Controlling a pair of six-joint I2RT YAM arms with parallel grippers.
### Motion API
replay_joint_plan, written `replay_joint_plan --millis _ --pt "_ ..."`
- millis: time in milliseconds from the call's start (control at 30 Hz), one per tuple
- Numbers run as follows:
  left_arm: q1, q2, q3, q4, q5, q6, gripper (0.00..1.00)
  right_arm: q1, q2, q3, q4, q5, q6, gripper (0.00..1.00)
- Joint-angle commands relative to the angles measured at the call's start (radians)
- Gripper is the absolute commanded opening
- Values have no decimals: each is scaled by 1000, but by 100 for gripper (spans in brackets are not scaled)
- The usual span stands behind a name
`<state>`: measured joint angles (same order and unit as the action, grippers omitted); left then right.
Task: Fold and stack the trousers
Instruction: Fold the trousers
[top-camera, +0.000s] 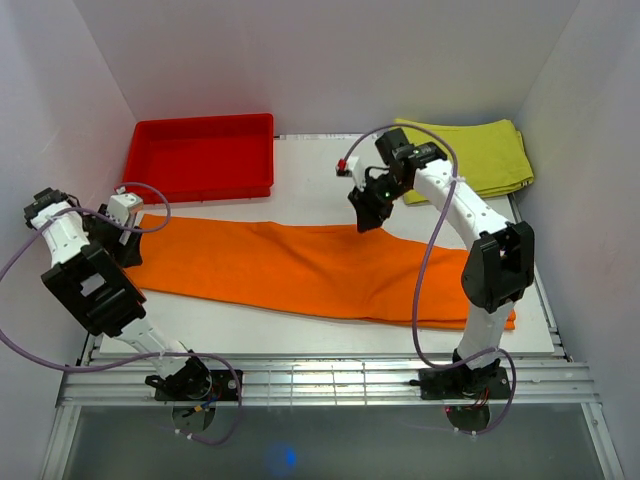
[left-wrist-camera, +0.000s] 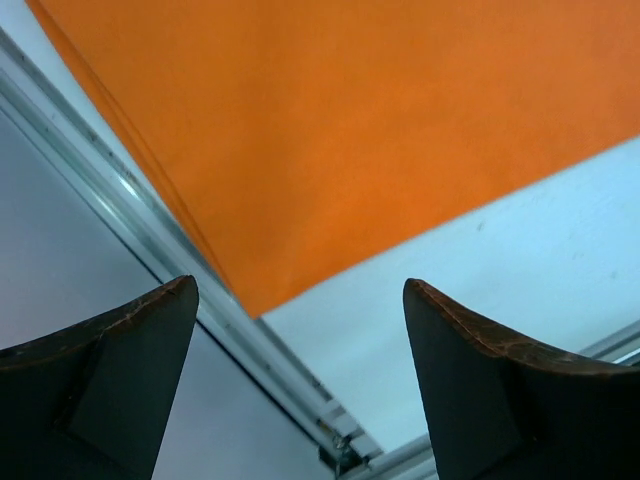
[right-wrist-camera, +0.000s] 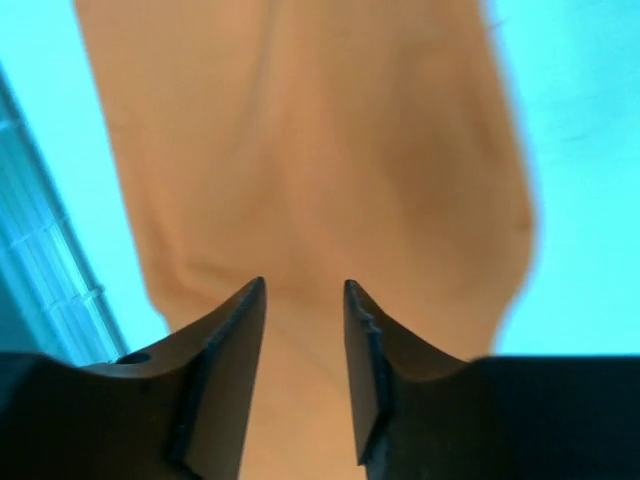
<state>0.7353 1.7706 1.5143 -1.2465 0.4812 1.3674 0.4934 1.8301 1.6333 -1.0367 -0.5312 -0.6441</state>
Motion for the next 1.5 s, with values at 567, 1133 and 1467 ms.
replay_joint_plan --millis 567,1133,1467 --pt "-148 145 -204 435 -59 -571 91 -49 390 258 190 223 0 45" --pt "-134 248 -292 510 -309 -587 78 -134 298 89 181 384 -106 8" --pt "-108 277 -312 519 -345 -620 77 -159 336 149 165 405 -14 8"
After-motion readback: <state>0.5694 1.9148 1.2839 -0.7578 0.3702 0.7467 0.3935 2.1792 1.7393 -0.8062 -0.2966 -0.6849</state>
